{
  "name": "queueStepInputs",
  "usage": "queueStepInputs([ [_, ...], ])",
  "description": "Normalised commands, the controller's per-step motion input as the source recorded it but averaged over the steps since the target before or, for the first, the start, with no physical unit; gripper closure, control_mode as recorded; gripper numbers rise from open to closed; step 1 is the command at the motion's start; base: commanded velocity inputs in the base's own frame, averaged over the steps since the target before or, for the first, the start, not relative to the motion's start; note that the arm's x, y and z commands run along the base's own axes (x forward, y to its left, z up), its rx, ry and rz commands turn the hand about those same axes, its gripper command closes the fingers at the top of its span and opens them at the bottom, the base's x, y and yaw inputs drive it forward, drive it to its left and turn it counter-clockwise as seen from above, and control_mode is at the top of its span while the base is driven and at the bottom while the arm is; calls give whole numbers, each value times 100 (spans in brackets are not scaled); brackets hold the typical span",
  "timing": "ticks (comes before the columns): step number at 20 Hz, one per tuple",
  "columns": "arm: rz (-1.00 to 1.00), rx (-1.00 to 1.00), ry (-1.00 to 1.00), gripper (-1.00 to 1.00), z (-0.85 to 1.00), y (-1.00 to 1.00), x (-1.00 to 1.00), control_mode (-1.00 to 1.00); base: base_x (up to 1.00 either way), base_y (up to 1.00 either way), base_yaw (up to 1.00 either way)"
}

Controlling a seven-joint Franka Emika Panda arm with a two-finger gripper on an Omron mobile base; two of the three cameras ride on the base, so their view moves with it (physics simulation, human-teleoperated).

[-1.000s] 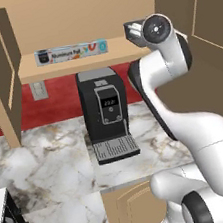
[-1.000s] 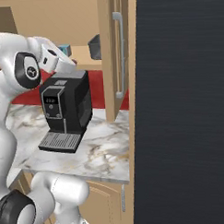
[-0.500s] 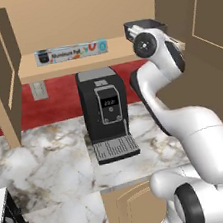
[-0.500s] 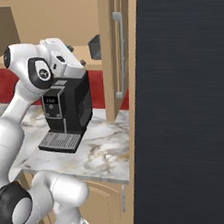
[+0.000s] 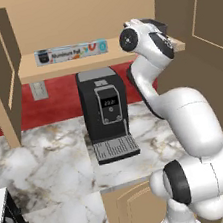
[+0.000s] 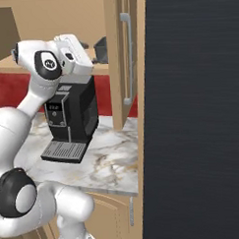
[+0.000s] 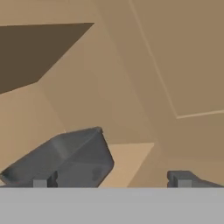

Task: Retrieve the tupperware and aluminum foil from the cabinet and place them on the dining counter near the plate with lime and squash to prepare for storing leftovers.

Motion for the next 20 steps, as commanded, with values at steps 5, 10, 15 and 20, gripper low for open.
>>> queueStepInputs([
  [5, -15, 0, 2, -100, 18, -1, 27, -100, 0, 0, 0],
  [10, -8, 2, 8, -100, 8, -10, 25, -100, 0, 0, 0],
  [15, -3, 9, 10, -100, 2, -16, 21, -100, 0, 0, 0],
  [20, 0, 12, 4, -100, 0, -19, 28, -100, 0, 0, 0],
])
